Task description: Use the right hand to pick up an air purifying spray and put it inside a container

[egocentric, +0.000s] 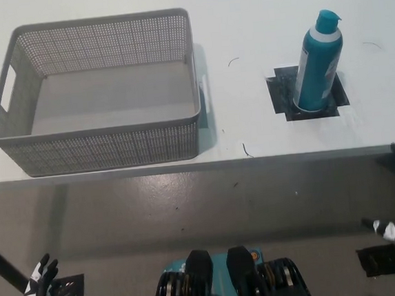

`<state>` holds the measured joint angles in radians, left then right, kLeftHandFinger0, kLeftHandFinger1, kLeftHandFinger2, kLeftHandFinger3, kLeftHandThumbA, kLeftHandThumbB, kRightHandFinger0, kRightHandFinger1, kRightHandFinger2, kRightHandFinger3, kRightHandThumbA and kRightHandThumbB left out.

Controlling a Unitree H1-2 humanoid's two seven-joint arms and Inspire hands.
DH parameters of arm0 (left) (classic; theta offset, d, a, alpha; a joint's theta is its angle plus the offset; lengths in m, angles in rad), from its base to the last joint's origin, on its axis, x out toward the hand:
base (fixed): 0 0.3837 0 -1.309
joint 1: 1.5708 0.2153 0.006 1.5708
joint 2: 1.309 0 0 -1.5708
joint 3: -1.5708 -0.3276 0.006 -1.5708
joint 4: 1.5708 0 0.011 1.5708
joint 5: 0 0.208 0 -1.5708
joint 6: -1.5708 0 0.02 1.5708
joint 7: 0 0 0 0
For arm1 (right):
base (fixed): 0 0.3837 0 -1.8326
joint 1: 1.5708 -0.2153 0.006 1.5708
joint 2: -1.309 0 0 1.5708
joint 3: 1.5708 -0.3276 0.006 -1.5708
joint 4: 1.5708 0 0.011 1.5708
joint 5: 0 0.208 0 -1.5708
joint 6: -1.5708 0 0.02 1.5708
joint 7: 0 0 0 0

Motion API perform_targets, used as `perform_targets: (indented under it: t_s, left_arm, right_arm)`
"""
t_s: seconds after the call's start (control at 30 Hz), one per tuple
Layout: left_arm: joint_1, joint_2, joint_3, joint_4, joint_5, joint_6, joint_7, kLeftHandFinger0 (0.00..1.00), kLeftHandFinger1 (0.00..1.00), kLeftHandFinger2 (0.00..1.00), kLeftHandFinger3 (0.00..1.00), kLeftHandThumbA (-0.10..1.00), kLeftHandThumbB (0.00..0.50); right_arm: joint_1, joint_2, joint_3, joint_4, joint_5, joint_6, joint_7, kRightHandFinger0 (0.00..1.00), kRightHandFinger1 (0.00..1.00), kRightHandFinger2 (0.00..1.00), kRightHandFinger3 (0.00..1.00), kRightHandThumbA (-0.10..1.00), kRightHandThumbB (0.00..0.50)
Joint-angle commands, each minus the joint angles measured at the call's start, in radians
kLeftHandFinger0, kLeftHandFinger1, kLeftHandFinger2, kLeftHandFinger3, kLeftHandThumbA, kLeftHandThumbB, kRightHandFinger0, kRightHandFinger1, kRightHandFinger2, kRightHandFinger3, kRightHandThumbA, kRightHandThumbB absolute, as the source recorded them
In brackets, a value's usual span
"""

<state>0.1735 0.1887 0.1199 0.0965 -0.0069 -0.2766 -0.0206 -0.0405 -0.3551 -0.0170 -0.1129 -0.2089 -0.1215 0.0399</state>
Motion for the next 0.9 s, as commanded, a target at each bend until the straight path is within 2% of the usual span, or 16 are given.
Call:
perform_targets:
  t_s: [0.0, 0.1, 0.17, 0.23, 0.33, 0.43, 0.57, 0.63, 0.67, 0.8, 0.87]
  left_arm:
    - [0.006, 0.006, 0.013, -0.029, 0.002, -0.048, 0.009, 1.00, 1.00, 1.00, 1.00, 0.97, 0.444]
    - [0.013, 0.001, 0.014, -0.026, 0.004, -0.049, 0.014, 1.00, 1.00, 1.00, 1.00, 0.98, 0.478]
    - [0.014, -0.002, 0.015, -0.025, 0.012, -0.050, 0.020, 1.00, 1.00, 1.00, 1.00, 0.99, 0.482]
    - [0.013, -0.003, 0.015, -0.022, 0.010, -0.054, 0.019, 1.00, 1.00, 1.00, 1.00, 0.99, 0.491]
    - [0.016, -0.004, 0.012, -0.018, 0.020, -0.062, 0.021, 1.00, 1.00, 1.00, 1.00, 0.99, 0.483]
    - [0.019, -0.005, 0.013, -0.018, 0.003, -0.058, 0.012, 1.00, 1.00, 1.00, 1.00, 0.95, 0.481]
    - [0.016, -0.003, 0.013, -0.012, 0.026, -0.060, 0.022, 1.00, 1.00, 1.00, 1.00, 1.00, 0.500]
    - [0.018, -0.006, 0.013, -0.016, 0.018, -0.058, 0.019, 1.00, 1.00, 1.00, 1.00, 0.97, 0.487]
    - [0.018, -0.004, 0.013, -0.017, 0.026, -0.058, 0.021, 1.00, 1.00, 1.00, 1.00, 1.00, 0.476]
    - [0.016, -0.008, 0.015, -0.025, 0.015, -0.047, 0.018, 1.00, 1.00, 1.00, 1.00, 0.95, 0.492]
    - [0.017, -0.009, 0.015, -0.023, 0.018, -0.049, 0.020, 1.00, 1.00, 1.00, 1.00, 0.95, 0.477]
  right_arm:
    - [-0.095, -0.033, -0.023, -0.033, 0.023, 0.131, 0.048, 1.00, 1.00, 1.00, 1.00, 1.00, 0.464]
    - [-0.168, -0.039, -0.028, 0.006, 0.024, 0.145, 0.052, 1.00, 1.00, 1.00, 1.00, 1.00, 0.413]
    - [-0.215, -0.045, -0.028, 0.037, 0.006, 0.156, 0.050, 1.00, 1.00, 1.00, 1.00, 1.00, 0.418]
    - [-0.269, -0.046, -0.031, 0.080, -0.001, 0.171, 0.045, 1.00, 1.00, 1.00, 1.00, 1.00, 0.452]
    - [-0.326, -0.052, -0.033, 0.139, 0.003, 0.183, 0.047, 1.00, 1.00, 1.00, 1.00, 1.00, 0.476]
    - [-0.412, -0.046, -0.033, 0.278, 0.013, 0.154, 0.031, 1.00, 1.00, 1.00, 1.00, 1.00, 0.499]
    - [-0.486, -0.033, -0.031, 0.374, 0.024, 0.138, 0.028, 1.00, 1.00, 1.00, 1.00, 1.00, 0.500]
    - [-0.524, -0.019, -0.035, 0.430, 0.044, 0.100, 0.026, 1.00, 1.00, 1.00, 1.00, 1.00, 0.500]
    - [-0.548, -0.008, -0.042, 0.469, 0.062, 0.076, 0.023, 1.00, 1.00, 1.00, 1.00, 1.00, 0.500]
    - [-0.620, 0.021, -0.071, 0.600, 0.140, 0.022, 0.054, 1.00, 1.00, 1.00, 1.00, 1.00, 0.500]
    - [-0.654, 0.040, -0.073, 0.638, 0.150, 0.033, 0.056, 1.00, 1.00, 1.00, 1.00, 1.00, 0.500]
